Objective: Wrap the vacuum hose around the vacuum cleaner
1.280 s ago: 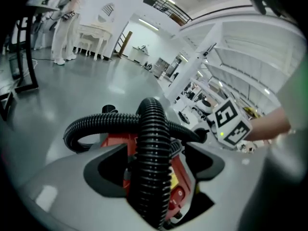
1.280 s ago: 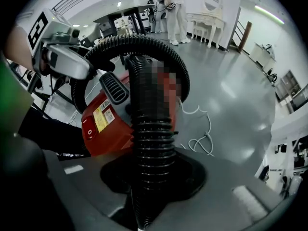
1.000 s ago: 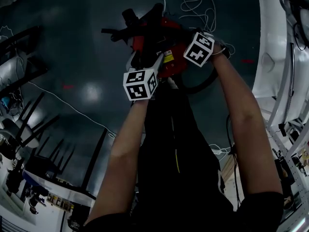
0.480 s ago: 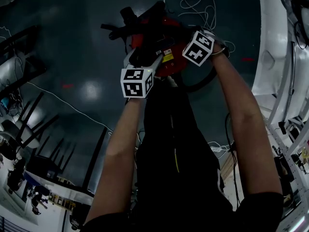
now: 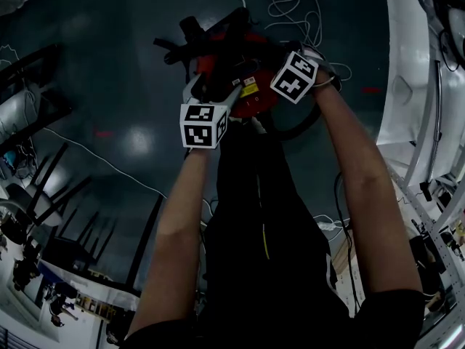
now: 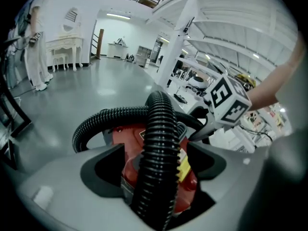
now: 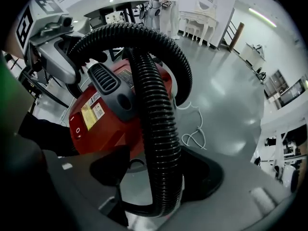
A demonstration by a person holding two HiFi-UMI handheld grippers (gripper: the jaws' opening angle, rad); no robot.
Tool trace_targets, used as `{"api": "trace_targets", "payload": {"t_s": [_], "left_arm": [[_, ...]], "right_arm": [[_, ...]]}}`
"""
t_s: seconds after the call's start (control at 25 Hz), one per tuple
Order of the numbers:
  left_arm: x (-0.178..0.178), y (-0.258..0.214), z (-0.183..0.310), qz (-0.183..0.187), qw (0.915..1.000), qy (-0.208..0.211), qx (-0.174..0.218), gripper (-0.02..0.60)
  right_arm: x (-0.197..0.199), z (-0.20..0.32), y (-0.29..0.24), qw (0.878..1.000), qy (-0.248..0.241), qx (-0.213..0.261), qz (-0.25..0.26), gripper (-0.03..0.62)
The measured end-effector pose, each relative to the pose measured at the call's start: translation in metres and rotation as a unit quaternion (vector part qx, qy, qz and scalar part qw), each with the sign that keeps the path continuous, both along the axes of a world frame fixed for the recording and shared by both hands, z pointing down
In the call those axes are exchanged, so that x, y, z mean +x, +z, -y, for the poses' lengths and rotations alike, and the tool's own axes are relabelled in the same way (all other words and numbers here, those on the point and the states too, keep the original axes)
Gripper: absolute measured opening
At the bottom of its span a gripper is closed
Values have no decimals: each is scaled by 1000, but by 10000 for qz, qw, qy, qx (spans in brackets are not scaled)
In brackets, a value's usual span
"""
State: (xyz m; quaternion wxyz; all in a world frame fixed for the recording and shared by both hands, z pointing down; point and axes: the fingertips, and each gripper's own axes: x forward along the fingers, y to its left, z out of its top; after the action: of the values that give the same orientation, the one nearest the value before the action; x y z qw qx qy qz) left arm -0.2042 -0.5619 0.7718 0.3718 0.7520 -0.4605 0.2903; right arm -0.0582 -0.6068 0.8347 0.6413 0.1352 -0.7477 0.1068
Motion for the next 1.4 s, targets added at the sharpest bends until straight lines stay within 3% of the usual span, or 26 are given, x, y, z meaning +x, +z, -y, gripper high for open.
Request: {"api": "trace_targets", "payload": {"t_s": [0.48, 1.0, 1.2, 1.4], "left_arm": [[4, -11, -2, 194, 9994, 246, 177, 399], [15, -14, -15, 360, 9988, 315, 94, 400], [21, -15, -20, 423, 9983, 389, 49, 400], [26, -15, -23, 572, 9973, 441, 114, 377]], "right_arm": [[2, 1, -20, 9994, 98, 284, 161, 339], [3, -16, -41, 9970, 290, 522, 502, 324], [-2, -28, -51, 9956, 374, 508, 690, 294], [-8, -41, -63, 9918, 463, 677, 978, 205]]}}
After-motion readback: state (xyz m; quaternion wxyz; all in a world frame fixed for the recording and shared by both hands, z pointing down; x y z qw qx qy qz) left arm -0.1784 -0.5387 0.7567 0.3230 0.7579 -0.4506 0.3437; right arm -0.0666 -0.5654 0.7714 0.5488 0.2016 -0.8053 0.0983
